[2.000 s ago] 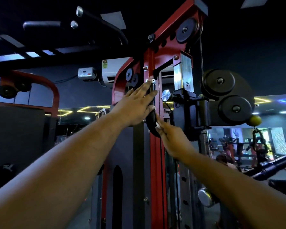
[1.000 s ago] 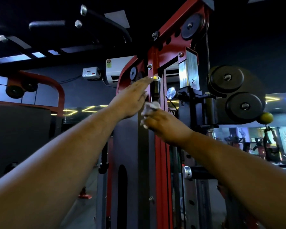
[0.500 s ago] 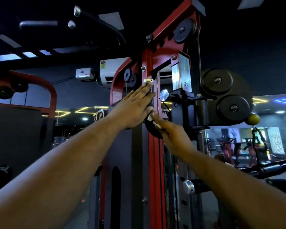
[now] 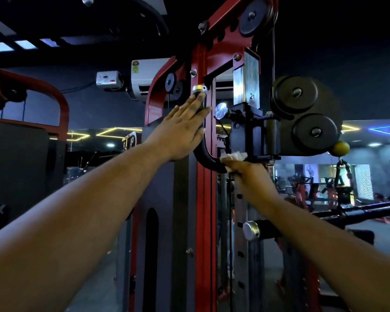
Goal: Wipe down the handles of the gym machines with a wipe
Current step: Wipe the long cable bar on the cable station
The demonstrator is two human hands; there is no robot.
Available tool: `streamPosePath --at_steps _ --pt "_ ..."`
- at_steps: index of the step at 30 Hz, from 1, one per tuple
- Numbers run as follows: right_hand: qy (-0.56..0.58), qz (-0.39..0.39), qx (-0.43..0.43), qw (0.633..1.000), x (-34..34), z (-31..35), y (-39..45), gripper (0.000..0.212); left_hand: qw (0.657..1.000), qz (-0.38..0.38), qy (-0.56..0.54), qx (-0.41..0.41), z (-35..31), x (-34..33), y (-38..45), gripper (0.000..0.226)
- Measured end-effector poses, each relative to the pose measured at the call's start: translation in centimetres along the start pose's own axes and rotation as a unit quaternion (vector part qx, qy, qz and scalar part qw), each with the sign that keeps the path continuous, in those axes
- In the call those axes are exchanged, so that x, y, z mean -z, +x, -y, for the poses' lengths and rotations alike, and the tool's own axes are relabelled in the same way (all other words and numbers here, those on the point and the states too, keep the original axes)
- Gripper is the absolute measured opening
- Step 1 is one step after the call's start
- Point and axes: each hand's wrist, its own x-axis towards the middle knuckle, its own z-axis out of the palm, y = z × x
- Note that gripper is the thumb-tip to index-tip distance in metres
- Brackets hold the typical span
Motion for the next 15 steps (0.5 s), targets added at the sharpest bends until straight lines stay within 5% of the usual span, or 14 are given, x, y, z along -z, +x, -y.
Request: streamPosePath --at_steps 6,11,15 --pt "0.038 -0.002 0.077 0.996 -0.3 2.1 0.4 0.054 1.000 0.008 0.024 -0.009 1.1 0.4 -0.3 0.067" --pt "-0.001 0.003 -0.030 1.000 0.4 -0.1 0.0 0.051 0.999 0.021 0.032 -0.013 1.6 0.4 -1.3 0.070" --pt "0.090 -0.034 0.004 0.995 -0.9 4.6 0.8 0.052 0.998 0.021 0.051 -0.016 2.2 0.9 -1.5 0.068"
